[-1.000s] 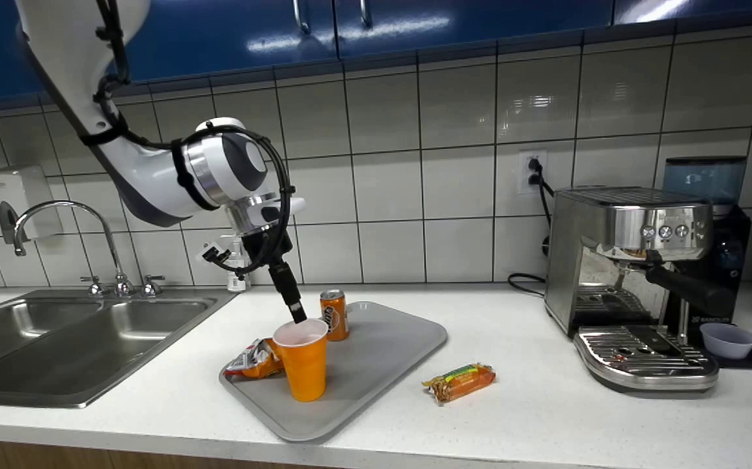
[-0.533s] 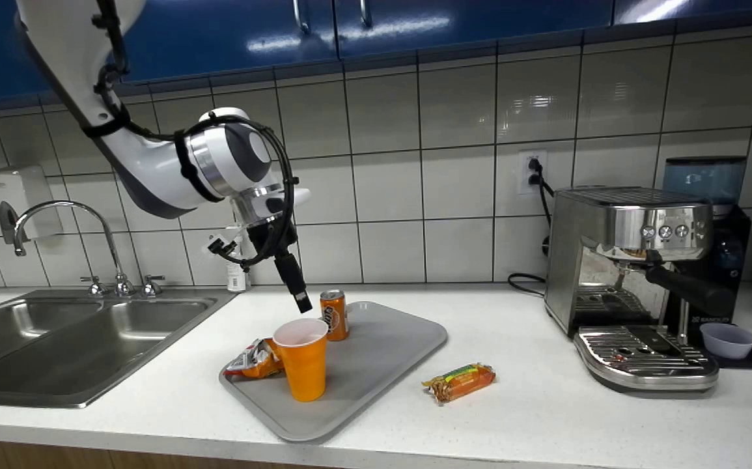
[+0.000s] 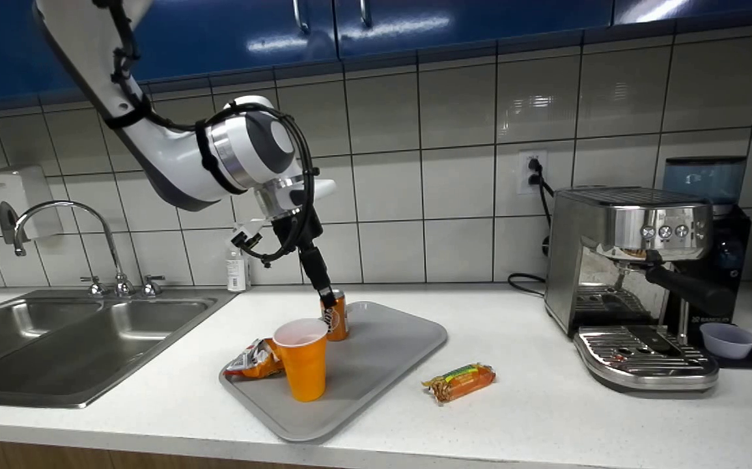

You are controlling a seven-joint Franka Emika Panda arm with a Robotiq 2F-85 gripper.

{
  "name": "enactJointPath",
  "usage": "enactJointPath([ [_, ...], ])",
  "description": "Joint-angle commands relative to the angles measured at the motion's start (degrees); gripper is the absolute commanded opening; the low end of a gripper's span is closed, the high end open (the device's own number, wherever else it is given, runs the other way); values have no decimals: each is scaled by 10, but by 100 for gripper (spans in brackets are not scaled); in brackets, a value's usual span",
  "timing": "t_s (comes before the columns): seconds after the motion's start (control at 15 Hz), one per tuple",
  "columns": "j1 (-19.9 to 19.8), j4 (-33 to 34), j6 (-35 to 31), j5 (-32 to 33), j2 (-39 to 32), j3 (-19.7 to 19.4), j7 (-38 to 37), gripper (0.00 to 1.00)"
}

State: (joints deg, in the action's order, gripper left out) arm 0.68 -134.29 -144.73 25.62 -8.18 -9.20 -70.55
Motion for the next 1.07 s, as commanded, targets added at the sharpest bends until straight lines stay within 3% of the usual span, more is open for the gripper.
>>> enactJointPath([
  [0.0,-23,-8,-11,-6,13,-11,24,100],
  [0.67,-71,14,-21,-26,-17,-46,88,100],
  [1.0,-77,33,-9,-42,-36,-59,107,100],
])
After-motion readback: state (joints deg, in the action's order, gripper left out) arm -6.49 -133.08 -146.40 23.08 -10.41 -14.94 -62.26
